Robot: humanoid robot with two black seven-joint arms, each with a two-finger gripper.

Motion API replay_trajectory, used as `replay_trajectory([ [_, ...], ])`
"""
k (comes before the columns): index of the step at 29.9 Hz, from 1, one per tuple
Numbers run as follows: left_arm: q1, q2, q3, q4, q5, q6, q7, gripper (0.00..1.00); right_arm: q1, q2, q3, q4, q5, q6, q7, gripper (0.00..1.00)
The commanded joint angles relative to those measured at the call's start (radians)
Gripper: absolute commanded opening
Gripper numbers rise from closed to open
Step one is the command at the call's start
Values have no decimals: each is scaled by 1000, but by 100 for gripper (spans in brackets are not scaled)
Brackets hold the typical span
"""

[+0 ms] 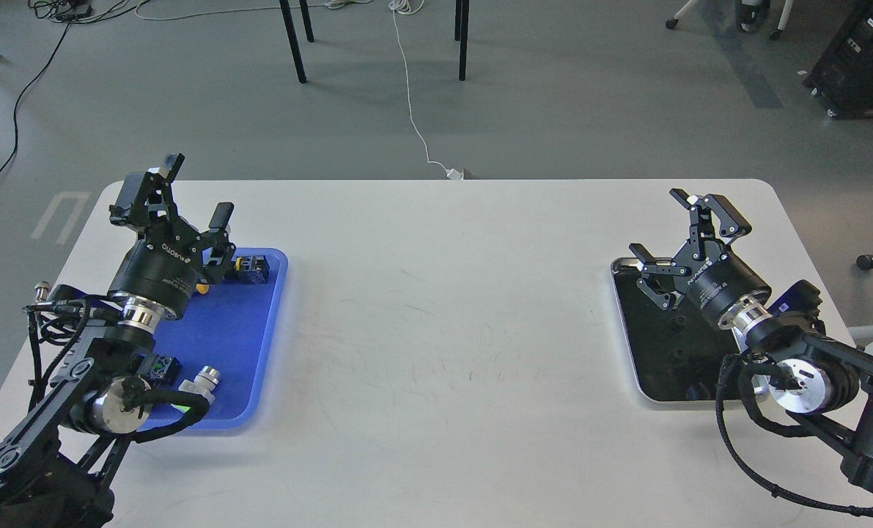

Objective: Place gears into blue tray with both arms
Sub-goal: 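Move the right gripper over the black tray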

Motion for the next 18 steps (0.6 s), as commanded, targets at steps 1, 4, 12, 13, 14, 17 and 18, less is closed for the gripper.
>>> replay_trajectory([
  [1,1,-5,-4,0,1,0,-1,98,3,-1,0,-1,-1,-5,0,99],
  [4,3,-2,-3,0,1,1,2,98,3,-1,-2,-1,-1,-5,0,99],
  [12,-14,28,0,7,-2,0,8,98,20,-24,-12,11,-12,4,0,99],
  [13,-13,30,1,7,-3,-3,2,98,24,-35,-14,12,-32,6,0,99],
  [14,-13,31,1,7,-3,-6,1,98,32,-47,-15,12,-65,6,0,99],
  [17,-19,30,10,7,-3,-8,8,98,78,-89,-26,16,-310,6,0,99],
  [18,-19,30,13,7,-3,-11,7,98,90,-99,-28,19,-407,6,0,99],
])
